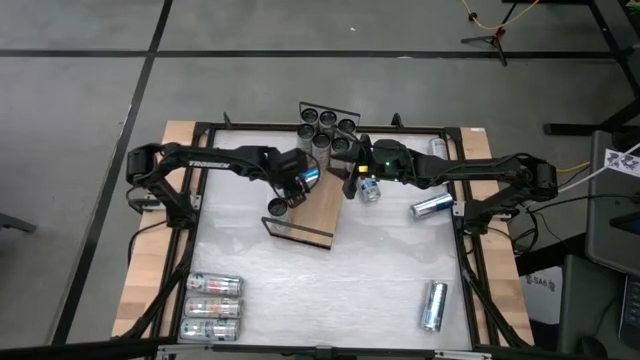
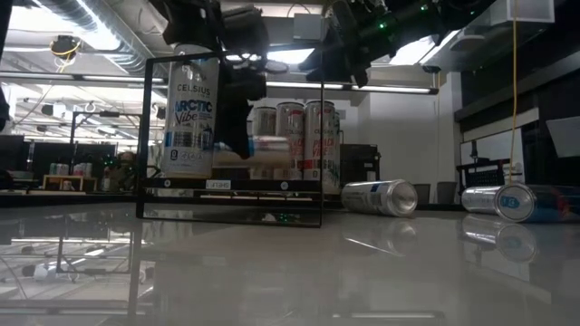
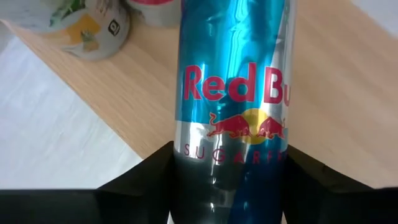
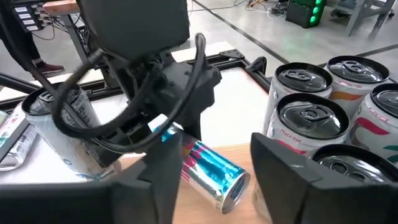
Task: Place canned beverage on shelf
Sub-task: Put the middle left silver soda can on the shelf
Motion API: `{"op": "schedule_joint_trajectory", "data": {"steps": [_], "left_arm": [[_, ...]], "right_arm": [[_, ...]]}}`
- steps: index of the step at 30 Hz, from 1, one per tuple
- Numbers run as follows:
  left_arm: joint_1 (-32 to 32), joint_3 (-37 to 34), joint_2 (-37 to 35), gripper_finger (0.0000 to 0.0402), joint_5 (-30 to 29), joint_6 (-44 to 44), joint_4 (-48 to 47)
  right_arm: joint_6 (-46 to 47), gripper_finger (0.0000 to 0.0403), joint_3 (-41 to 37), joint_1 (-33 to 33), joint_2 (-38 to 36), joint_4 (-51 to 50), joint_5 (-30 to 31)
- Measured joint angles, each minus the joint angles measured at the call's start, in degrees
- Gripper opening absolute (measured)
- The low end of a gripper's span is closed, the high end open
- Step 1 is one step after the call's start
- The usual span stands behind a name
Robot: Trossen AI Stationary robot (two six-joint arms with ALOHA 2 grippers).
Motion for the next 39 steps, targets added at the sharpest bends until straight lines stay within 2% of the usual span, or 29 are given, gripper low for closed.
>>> {"op": "schedule_joint_trajectory", "data": {"steps": [4, 9, 15, 21, 25, 33, 39], "left_arm": [[-0.91, 0.0, -1.79, 0.0209, -0.2, -0.17, 0.11], [-2.07, 0.0, -4.26, 0.0209, -1.75, -0.17, 0.23], [-4.09, 0.0, -6.54, 0.0209, -5.47, 0.05, 1.52], [-6.3, 0.0, -6.67, 0.0209, -8.66, 0.67, 8.19], [-7.71, 0.0, -6.67, 0.0209, -13.72, 1.75, 13.59], [-9.94, 0.0, -6.63, 0.0209, -19.26, 3.9, 20.2], [-12.33, 0.0, -6.63, 0.0209, -21.23, 7.95, 26.5]], "right_arm": [[-0.04, 0.023, 0.0, 0.0, 0.0, 0.01, 0.0], [-0.09, 0.0247, 1.16, 0.0, 0.02, -1.99, -2.27], [-2.66, 0.025, 10.29, 0.07, 0.02, -16.42, -5.14], [-6.35, 0.025, 20.8, 0.04, 0.02, -33.48, -5.16], [-6.29, 0.025, 26.52, 0.04, 0.02, -41.22, -5.05], [-6.16, 0.025, 33.75, 0.02, 0.02, -49.21, -4.39], [-6.16, 0.025, 34.61, 0.0, 0.0, -50.5, -4.37]]}}
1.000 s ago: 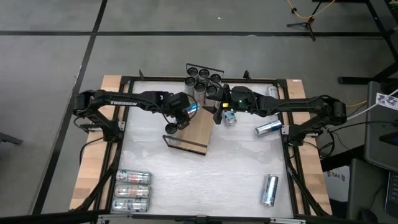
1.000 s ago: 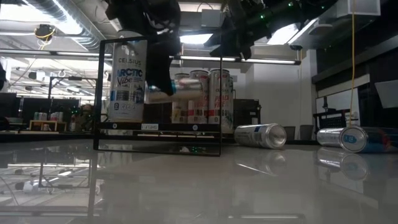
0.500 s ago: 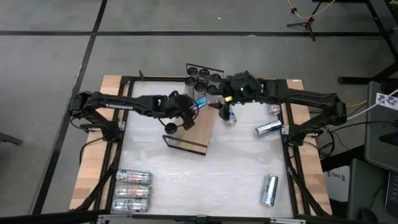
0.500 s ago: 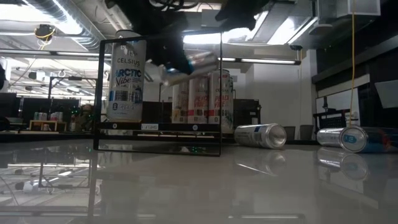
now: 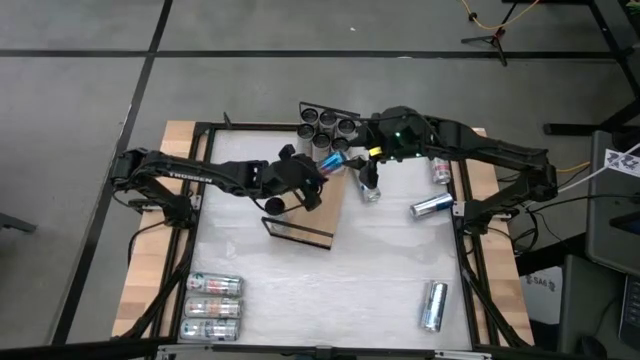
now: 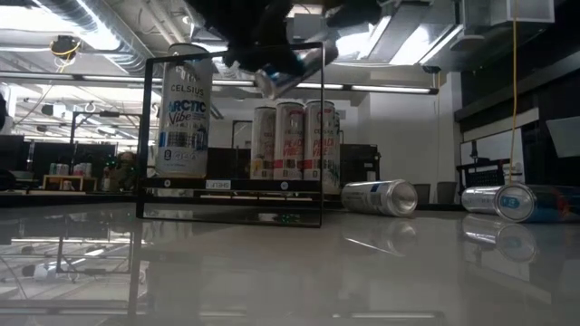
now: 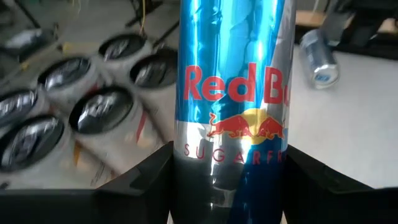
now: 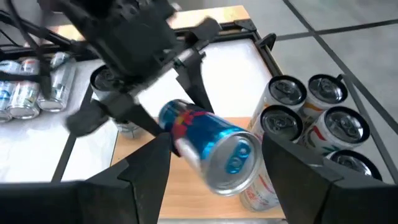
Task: Place canned beverage on shelf
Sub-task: Put the middle left silver soda can on the shelf
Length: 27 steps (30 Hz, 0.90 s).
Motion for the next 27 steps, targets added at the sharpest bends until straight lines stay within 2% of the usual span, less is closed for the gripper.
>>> {"op": "schedule_joint_trajectory", "data": {"steps": [13, 18, 27], "left_arm": [[-4.23, 0.0, 0.04, 0.0209, -6.39, 8.5, 6.1], [-5.14, 0.0, 0.04, 0.0209, -7.07, 10.43, 8.21], [-5.19, 0.0, 0.11, 0.0209, -7.33, 10.47, 10.73]], "right_arm": [[0.02, 0.025, -0.01, 0.0, 0.0, -0.88, -1.83], [0.04, 0.025, -0.01, 0.0, 0.0, -0.91, -6.88], [3.07, 0.025, 0.05, -0.02, -0.11, -0.62, -7.52]]}}
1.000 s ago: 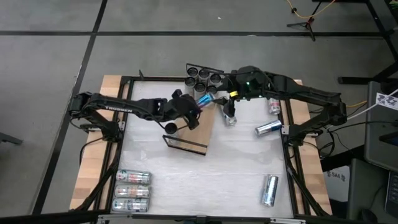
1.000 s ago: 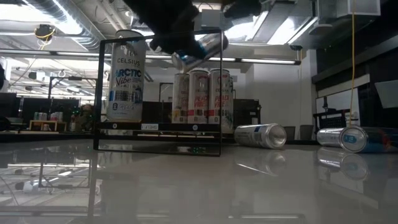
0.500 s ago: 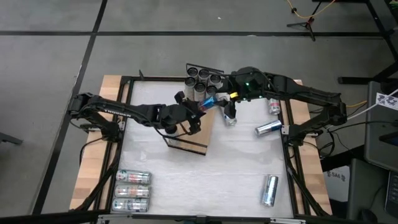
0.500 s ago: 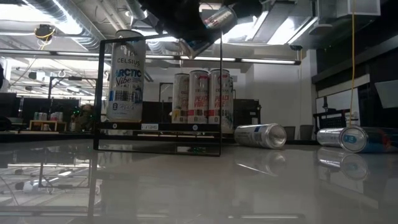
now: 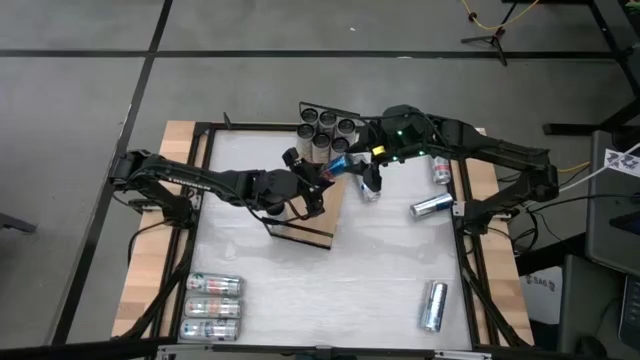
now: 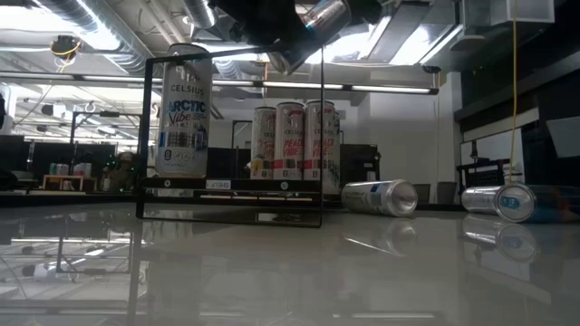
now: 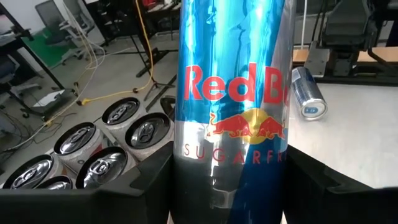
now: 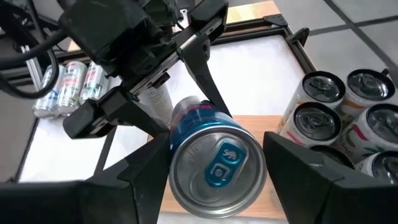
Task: Place canned beverage on shelf
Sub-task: Put the middle left silver soda can on the shelf
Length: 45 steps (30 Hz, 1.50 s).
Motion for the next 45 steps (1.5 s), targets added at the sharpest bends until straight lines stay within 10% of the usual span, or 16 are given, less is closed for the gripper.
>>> {"op": "schedule_joint_trajectory", "data": {"steps": [45], "left_arm": [[-0.02, 0.0, -0.03, 0.0209, -3.08, -0.33, 0.03]], "right_arm": [[19.81, 0.025, -0.15, 0.0, 0.13, 0.77, -0.02]]}}
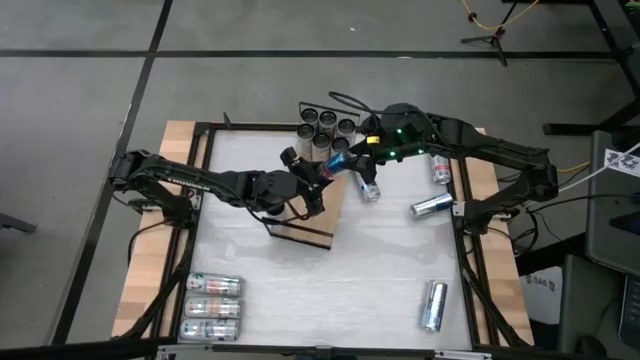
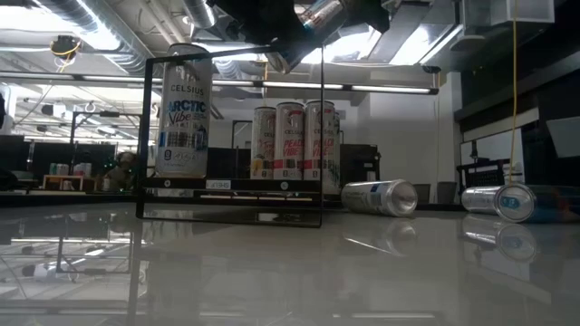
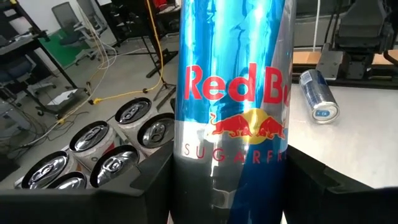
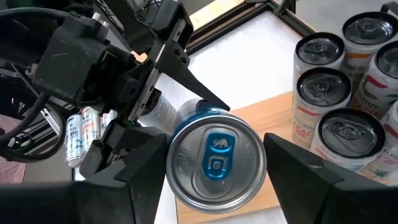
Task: Place canned beverage on shelf
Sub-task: Put the middle left silver soda can on the shelf
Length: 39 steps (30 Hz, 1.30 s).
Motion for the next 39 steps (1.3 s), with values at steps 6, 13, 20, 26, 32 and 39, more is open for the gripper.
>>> {"op": "schedule_joint_trajectory", "data": {"steps": [6, 13, 20, 26, 32, 39], "left_arm": [[0.02, 0.0, -0.03, 0.0209, 0.3, 0.07, -0.02], [0.02, 0.0, -0.03, 0.0209, 0.59, 0.13, -0.09], [0.08, 0.33, -0.28, 0.0209, 0.12, 0.11, 0.83], [0.08, 0.33, -0.25, 0.0209, 0.2, 0.09, 0.52], [0.06, 0.26, -0.19, 0.0209, 0.08, 0.03, 1.17], [0.08, 0.2, -0.12, 0.0209, -0.16, 0.13, 4.01]], "right_arm": [[0.07, 0.025, 0.0, 0.0, 0.0, -0.37, -0.03], [0.35, 0.026, 0.0, 0.0, 0.0, -0.81, -0.06], [0.52, 0.0329, -0.07, 0.11, 0.2, -1.2, -1.1], [0.34, 0.0367, -0.07, 0.11, 0.2, 1.33, -0.93], [-0.52, 0.0371, -0.05, 0.11, 0.3, 3.63, -0.66], [-0.55, 0.0371, -0.02, 0.11, 2.5, 4.58, -0.66]]}}
